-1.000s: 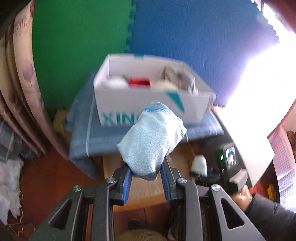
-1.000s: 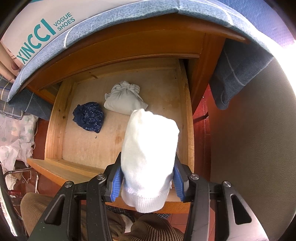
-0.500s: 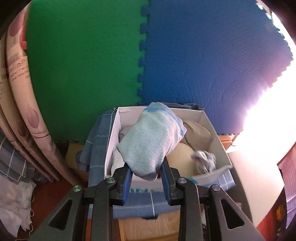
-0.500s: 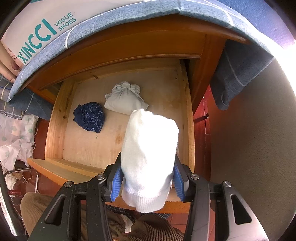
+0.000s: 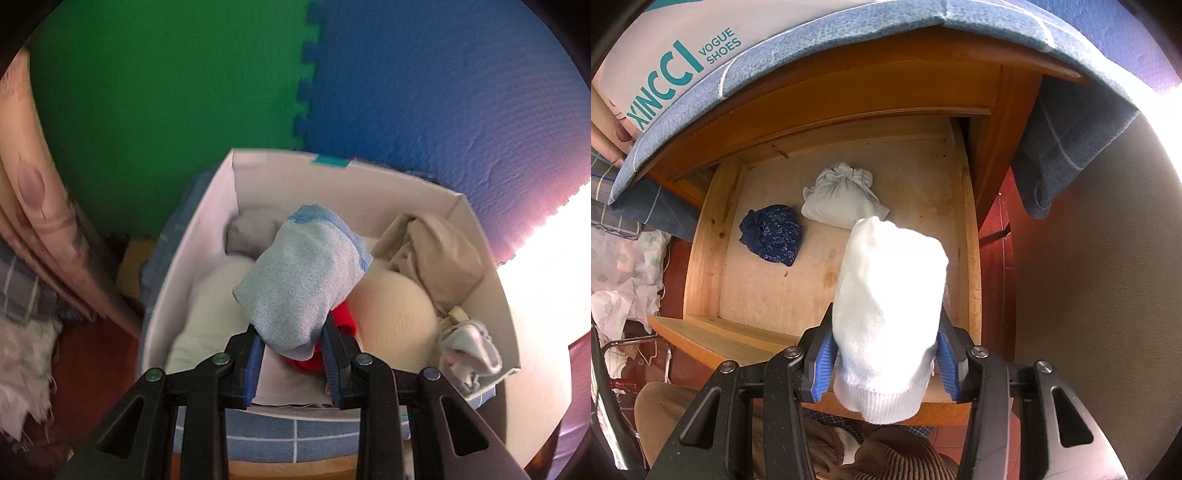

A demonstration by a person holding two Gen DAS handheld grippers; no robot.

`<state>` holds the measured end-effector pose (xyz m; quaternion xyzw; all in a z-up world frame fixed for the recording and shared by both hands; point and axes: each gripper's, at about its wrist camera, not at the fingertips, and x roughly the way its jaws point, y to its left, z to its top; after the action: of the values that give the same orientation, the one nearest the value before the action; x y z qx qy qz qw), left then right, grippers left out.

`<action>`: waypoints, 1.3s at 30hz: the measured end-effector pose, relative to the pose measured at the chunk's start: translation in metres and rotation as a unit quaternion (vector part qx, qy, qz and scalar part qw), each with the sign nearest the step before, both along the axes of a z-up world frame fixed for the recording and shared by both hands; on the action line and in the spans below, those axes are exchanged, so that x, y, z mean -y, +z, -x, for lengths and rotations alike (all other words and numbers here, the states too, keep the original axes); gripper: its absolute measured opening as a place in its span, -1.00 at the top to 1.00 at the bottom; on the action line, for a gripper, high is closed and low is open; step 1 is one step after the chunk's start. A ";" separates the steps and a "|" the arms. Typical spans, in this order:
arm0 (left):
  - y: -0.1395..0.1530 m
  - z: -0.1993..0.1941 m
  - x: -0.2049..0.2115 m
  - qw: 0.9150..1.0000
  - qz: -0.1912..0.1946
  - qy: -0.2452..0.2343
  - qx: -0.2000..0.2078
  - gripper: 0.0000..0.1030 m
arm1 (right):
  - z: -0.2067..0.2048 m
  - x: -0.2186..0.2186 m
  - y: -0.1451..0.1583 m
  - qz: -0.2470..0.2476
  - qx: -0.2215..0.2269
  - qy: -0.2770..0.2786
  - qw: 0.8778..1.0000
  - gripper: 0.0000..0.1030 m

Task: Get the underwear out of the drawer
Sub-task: 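Open the left tool to release the blue sock and withdraw over the drawer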

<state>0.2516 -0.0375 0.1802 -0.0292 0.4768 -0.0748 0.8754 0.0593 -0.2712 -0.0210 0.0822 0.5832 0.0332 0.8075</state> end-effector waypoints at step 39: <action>0.019 0.125 -0.014 0.989 -0.077 -0.011 0.127 -0.22 | -0.001 -0.003 -0.002 0.015 -0.002 0.006 1.000 0.15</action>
<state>0.1262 -0.0231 0.1989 0.0536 0.3659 -0.0506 0.9277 0.0602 -0.2686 -0.0227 0.0662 0.5861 0.0293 0.8070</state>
